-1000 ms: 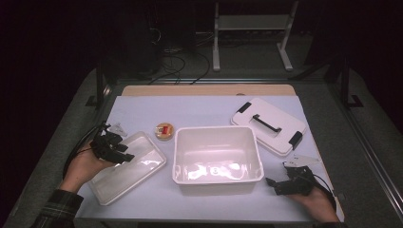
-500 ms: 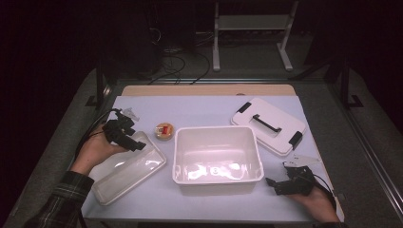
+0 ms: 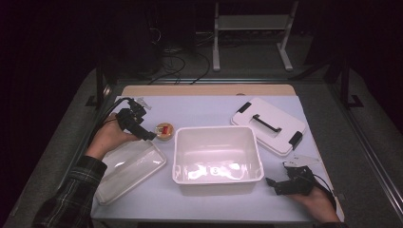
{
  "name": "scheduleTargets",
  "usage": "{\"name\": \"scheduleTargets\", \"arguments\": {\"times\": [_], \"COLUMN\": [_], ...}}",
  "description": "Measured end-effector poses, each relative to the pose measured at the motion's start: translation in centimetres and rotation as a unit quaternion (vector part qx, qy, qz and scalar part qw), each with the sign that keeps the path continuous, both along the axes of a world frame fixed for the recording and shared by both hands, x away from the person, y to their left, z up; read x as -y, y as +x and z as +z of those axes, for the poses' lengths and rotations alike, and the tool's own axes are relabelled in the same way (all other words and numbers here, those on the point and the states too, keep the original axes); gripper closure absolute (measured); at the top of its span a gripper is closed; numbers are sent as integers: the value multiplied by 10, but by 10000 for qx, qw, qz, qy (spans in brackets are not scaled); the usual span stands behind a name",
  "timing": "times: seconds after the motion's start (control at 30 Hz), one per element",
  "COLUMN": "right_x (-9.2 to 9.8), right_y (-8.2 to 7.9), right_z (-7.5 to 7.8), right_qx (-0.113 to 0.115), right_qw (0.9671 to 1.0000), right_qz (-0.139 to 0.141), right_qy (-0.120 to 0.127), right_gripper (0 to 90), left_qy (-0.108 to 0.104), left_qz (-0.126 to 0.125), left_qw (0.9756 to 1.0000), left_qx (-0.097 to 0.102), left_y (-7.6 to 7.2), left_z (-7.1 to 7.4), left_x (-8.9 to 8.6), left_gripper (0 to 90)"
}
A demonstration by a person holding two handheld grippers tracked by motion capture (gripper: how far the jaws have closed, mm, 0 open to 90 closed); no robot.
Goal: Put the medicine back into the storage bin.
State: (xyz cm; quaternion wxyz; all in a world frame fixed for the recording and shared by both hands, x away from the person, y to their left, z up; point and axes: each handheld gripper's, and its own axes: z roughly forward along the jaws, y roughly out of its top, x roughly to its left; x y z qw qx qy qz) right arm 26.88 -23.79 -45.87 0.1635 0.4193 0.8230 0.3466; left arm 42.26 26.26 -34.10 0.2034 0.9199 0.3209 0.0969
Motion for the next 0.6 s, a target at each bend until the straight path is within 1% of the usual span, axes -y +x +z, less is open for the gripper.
{"name": "scheduleTargets", "arguments": {"times": [0.07, 0.2, 0.33, 0.4, 0.47, 0.5, 0.6], "right_x": [0, 0, 0, 0, 0, 0, 0], "right_y": [0, 0, 0, 0, 0, 0, 0], "right_z": [0, 0, 0, 0, 0, 0, 0], "right_qx": [0, -6, -5, -4, -4, -4, -4], "right_qw": [10000, 10000, 10000, 10000, 10000, 10000, 10000], "right_qz": [1, -3, 3, 1, 3, 4, 3], "right_qy": [0, 2, 5, 6, 6, 5, 6], "right_gripper": [87, 88, 88, 88, 88, 87, 88], "left_qy": [36, 25, 43, 83, 27, 32, 105], "left_qz": [-12, 13, 22, 8, 12, 5, -3], "left_qw": [10000, 10000, 10000, 10000, 10000, 10000, 9999], "left_qx": [23, 31, -18, -2, -18, 0, -13], "left_y": [5, 15, 25, 29, 32, 34, 40], "left_z": [-2, -7, -15, -19, -22, -25, -33], "left_x": [4, 12, 17, 20, 23, 24, 28], "left_gripper": [127, 127, 126, 117, 113, 110, 93]}}
